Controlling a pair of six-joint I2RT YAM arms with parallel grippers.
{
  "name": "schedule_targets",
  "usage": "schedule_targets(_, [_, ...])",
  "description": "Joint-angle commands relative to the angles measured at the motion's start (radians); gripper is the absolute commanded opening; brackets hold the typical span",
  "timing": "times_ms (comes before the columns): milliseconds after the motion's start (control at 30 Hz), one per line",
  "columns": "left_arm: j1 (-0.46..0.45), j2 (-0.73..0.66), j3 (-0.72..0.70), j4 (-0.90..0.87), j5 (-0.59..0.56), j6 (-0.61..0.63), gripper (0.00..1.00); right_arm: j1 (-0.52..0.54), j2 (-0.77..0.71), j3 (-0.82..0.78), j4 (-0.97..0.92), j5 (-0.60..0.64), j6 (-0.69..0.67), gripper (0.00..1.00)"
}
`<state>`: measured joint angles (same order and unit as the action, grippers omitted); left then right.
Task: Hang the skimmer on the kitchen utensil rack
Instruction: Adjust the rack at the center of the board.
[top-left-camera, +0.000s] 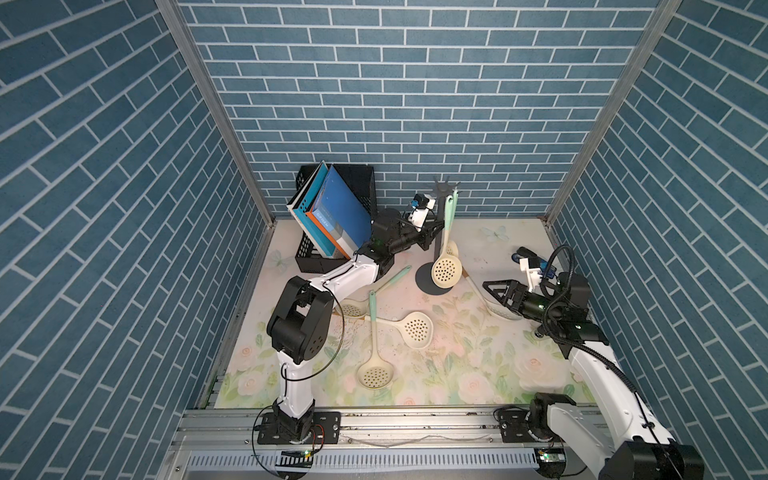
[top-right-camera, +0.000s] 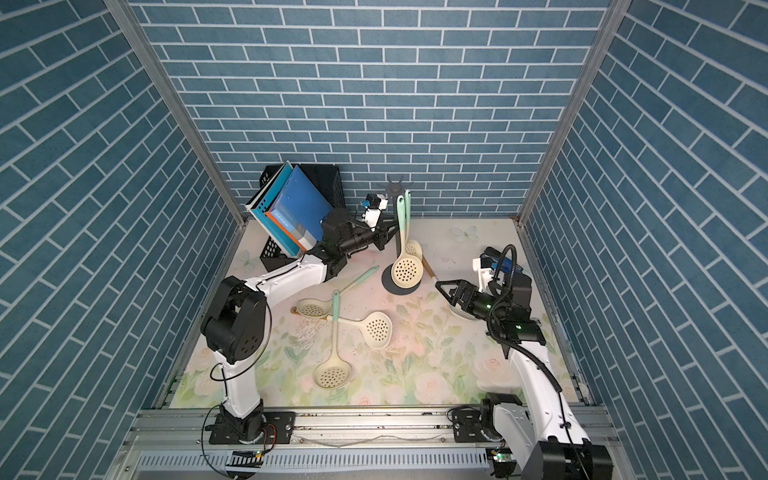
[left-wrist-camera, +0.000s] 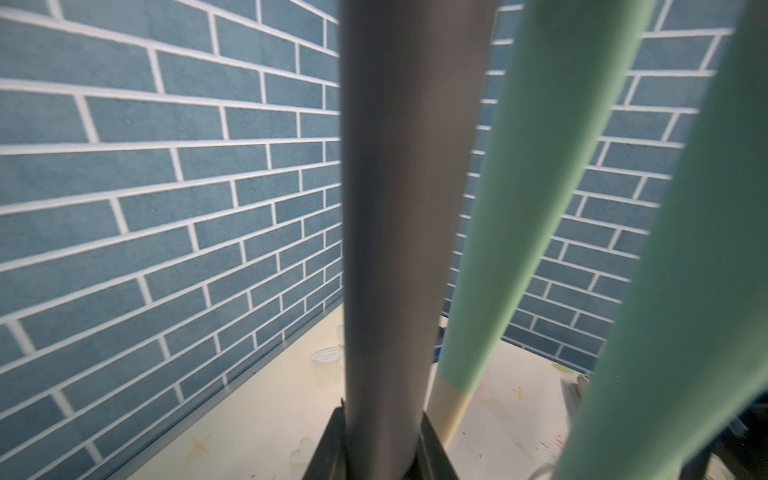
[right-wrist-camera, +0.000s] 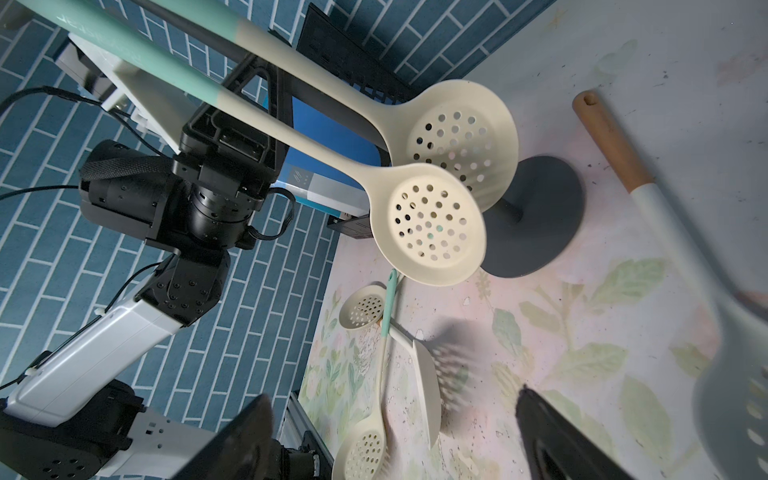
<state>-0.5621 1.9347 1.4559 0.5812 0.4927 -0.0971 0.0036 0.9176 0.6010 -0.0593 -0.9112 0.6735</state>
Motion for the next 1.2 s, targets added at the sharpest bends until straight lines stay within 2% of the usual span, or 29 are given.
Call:
schedule_targets(0, [-0.011,-0.070,0.006,0.145,-0.117,-0.050,0.00,-0.002,-0.004,0.002,-0.001,0.012,-0.061,0.91])
schedule_targets(400, [-0.096,-0.025,0.080,0.151,-0.367,-0.030,0.00,-0.002,0.038,0.068,-0.126,0.078,-0.196,0.91])
schedule_targets(700, [-0.158,0.042,0.196,0.077,-0.436,0.020,0.00,-0.002,0.064,0.133,-0.255,0.185,-0.274,0.91])
schedule_targets(1167, [-0.197,0.062,0.212,0.014,-0.549,0.110,0.00,-0.002,0.055,0.155,-0.292,0.219,-0.288,0.91])
